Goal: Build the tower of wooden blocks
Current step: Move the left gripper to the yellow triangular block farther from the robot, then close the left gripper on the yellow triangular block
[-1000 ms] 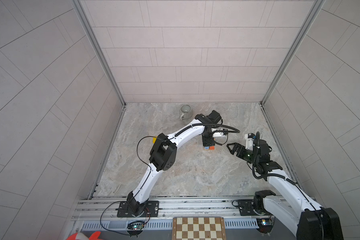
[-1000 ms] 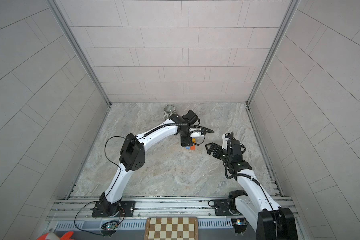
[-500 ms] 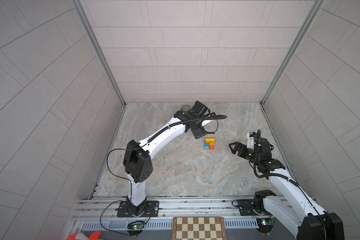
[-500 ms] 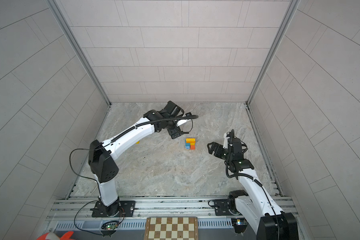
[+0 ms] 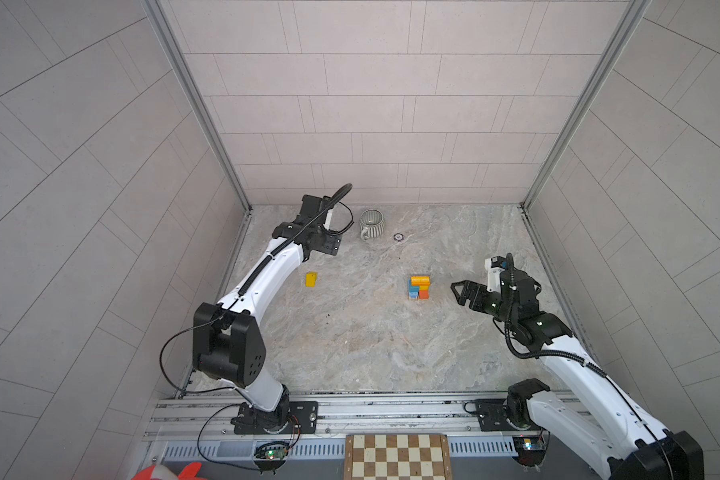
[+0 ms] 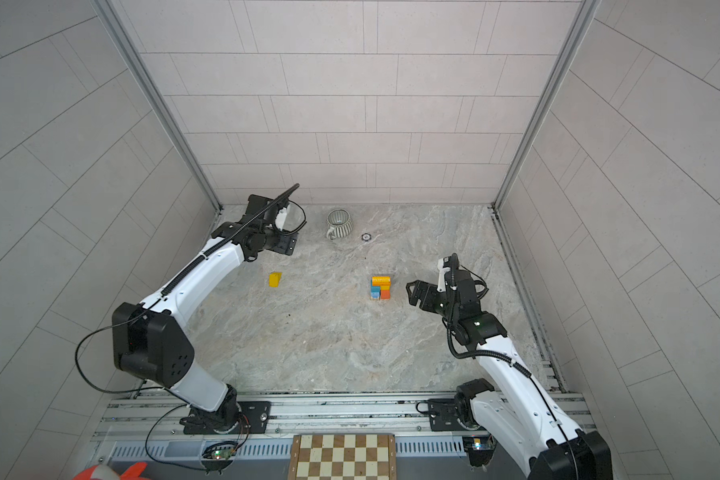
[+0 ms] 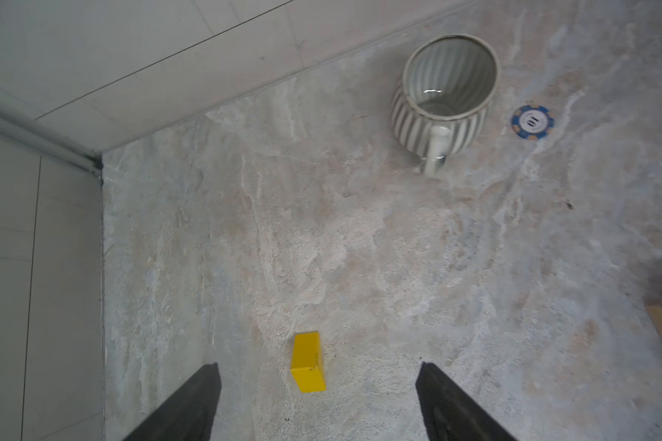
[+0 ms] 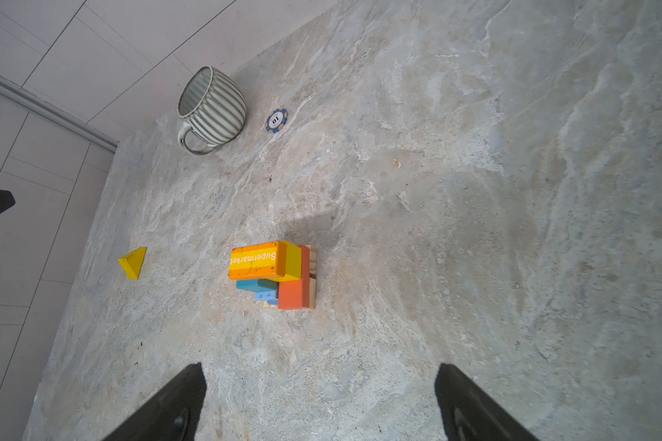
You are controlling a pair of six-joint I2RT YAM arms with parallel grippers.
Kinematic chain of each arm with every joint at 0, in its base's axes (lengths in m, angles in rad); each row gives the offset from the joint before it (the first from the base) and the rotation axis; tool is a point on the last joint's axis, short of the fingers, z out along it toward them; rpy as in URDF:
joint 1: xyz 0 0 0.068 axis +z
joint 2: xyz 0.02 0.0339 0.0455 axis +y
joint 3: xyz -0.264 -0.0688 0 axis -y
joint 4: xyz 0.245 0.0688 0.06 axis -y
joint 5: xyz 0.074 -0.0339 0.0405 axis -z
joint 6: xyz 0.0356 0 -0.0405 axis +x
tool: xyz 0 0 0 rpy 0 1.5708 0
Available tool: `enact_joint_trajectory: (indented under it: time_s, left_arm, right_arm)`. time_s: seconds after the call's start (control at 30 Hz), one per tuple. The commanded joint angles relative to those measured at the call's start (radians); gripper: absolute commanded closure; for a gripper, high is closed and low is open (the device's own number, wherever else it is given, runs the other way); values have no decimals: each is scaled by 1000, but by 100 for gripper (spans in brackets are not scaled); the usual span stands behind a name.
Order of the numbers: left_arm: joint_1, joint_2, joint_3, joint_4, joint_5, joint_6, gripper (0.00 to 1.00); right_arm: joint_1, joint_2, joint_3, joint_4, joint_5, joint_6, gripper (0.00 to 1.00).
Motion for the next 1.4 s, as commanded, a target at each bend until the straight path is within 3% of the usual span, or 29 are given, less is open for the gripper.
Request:
enact_joint_trajectory:
  time_s: [0.0,0.23,0.67,1.07,1.37]
  left_arm:
    - [52,12,-47,12,-49,-112,14]
    - [115,90,-70,-24,-73,-158,25]
    - [118,230,-113,54,-74,-197,30]
    - [118,275,-158,119,105,-190,34]
    - [118,326,-122,42,116,-196,38]
  right_arm:
    - [26,32,20,1,61,17,5]
    - [35,144,81,67,85,18,6]
    - [34,322,131,183,93,7,3]
    - [24,355,91,233,70,-6,2]
    - [24,355,80,247,61,2,2]
